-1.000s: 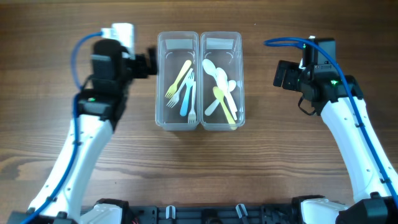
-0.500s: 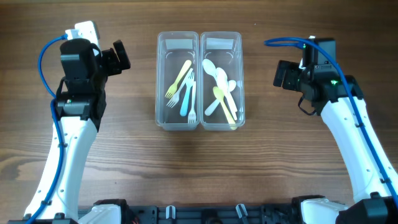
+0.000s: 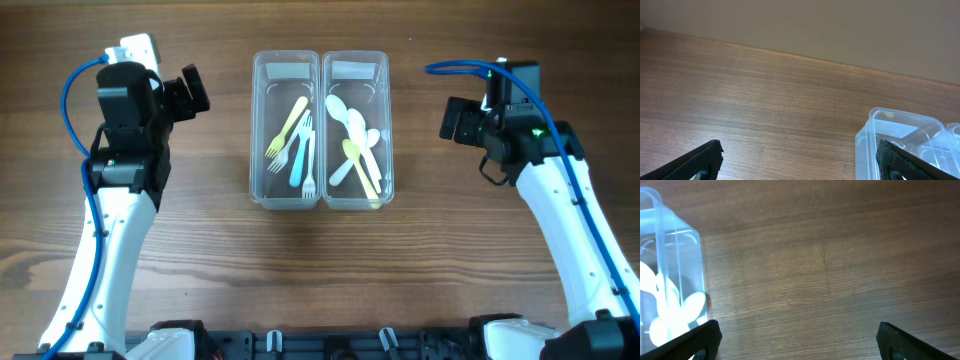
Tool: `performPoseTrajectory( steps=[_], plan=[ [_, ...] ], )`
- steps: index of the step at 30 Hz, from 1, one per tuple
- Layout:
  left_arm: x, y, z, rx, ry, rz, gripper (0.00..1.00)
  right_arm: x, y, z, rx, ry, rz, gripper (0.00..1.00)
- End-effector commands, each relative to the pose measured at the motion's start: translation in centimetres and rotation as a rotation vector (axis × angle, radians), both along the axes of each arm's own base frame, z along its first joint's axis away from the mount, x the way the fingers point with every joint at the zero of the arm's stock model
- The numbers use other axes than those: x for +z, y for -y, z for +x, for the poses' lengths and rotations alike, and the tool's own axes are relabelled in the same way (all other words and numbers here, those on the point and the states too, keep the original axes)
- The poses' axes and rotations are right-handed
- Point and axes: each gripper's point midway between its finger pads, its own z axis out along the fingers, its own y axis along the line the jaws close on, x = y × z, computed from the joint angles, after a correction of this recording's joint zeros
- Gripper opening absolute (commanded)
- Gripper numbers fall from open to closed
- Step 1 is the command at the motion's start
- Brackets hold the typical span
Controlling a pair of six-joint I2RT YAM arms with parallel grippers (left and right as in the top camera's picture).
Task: Pack container
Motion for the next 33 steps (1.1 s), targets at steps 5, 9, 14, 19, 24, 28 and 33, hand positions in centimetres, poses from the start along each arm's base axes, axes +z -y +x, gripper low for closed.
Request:
performPoseTrajectory(
  steps=[5, 9, 14, 19, 24, 28, 33],
  plan=[
    [1.2, -0.5, 0.1, 0.02, 0.027, 0.002, 1.0, 14.4, 0.9, -5.8, -0.006, 0.438, 0.018, 1.0],
    [1.2, -0.5, 0.1, 0.02, 0.027, 0.002, 1.0, 20.9, 1.4, -11.5, -0.009, 0.682, 0.04, 1.0],
    [1.2, -0.5, 0.1, 0.02, 0.027, 0.002, 1.0, 27.9, 2.7, -19.9, -0.037, 1.024, 0.035, 1.0],
    [1.2, -0.5, 0.1, 0.02, 0.027, 0.002, 1.0, 33.9, 3.4, -27.3, -0.056, 1.371, 0.09, 1.0],
    [1.2, -0.5, 0.1, 0.02, 0.027, 0.002, 1.0, 35.3, 3.6, -29.5, -0.067, 1.473, 0.135, 1.0],
    [1.2, -0.5, 0.1, 0.02, 0.027, 0.002, 1.0, 34.2, 3.5, -27.7, -0.079, 1.471, 0.152, 1.0],
    [1.2, -0.5, 0.1, 0.02, 0.027, 0.002, 1.0, 29.1, 3.7, -23.7, -0.172, 1.471, 0.376, 1.0]
  ],
)
